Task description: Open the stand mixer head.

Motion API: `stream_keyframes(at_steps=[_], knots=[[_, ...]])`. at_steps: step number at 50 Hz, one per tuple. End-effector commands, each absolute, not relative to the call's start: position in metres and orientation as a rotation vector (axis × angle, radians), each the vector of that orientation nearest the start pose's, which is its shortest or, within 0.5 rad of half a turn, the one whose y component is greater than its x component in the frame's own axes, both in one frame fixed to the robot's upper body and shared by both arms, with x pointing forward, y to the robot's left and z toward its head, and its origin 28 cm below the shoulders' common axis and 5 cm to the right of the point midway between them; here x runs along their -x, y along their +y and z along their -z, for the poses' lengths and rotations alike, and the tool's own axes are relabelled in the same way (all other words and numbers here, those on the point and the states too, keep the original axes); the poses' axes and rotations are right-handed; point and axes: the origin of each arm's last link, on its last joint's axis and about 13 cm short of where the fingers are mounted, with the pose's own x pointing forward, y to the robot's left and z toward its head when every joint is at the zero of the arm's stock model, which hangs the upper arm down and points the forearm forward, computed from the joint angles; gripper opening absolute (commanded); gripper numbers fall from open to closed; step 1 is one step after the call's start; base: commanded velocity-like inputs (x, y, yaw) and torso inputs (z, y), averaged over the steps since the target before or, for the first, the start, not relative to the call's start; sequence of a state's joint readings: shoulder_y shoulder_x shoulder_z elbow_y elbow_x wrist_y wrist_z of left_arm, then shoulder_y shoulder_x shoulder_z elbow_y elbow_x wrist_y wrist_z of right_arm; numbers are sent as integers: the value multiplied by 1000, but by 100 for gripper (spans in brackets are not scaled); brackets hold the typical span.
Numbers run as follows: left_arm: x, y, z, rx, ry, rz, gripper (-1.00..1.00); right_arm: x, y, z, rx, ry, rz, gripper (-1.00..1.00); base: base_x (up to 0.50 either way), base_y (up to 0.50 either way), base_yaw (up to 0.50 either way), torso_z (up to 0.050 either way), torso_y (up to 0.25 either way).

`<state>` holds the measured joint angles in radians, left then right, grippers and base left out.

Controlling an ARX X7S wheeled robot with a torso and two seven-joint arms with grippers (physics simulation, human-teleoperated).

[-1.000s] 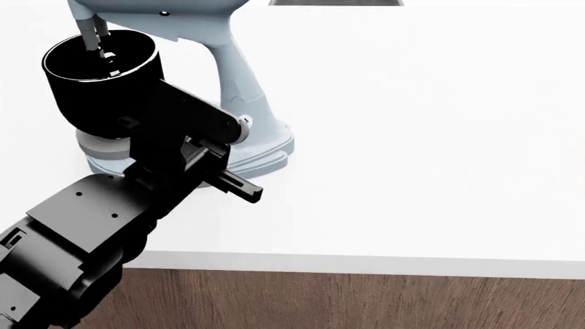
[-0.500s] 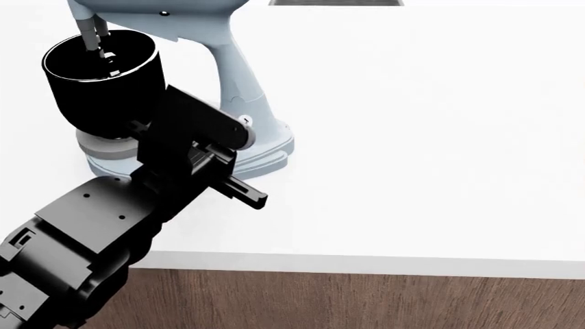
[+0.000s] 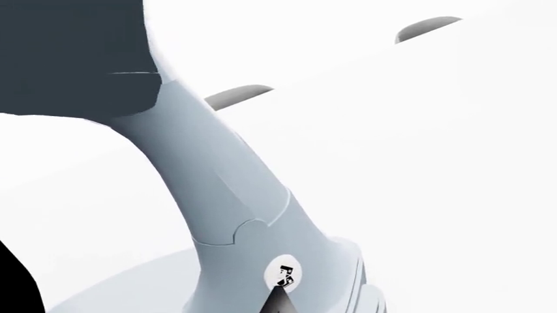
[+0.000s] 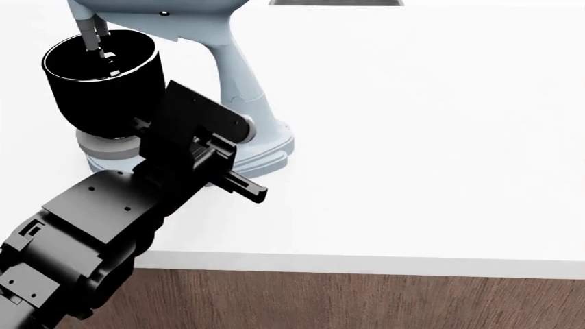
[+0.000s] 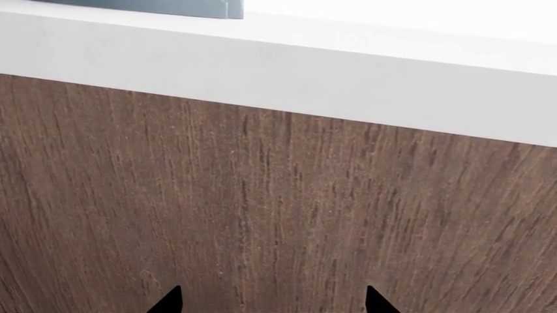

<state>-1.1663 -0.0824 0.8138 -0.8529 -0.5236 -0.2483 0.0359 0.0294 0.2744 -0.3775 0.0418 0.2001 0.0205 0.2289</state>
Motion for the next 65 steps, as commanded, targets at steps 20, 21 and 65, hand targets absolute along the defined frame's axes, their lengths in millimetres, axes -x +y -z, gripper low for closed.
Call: stream_keyframes(at_steps=[20, 21, 65], knots=[[-423, 157, -167, -264, 99, 424, -100, -209, -86, 1, 71, 98, -119, 100, 0, 0, 0, 0, 0], [-423, 157, -166, -258, 97, 420, -100, -209, -86, 1, 73, 98, -119, 100, 0, 0, 0, 0, 0], [-344, 164, -163, -173, -92, 450, -100, -201, -88, -1, 91, 87, -133, 100, 4, -1, -2, 0, 0]])
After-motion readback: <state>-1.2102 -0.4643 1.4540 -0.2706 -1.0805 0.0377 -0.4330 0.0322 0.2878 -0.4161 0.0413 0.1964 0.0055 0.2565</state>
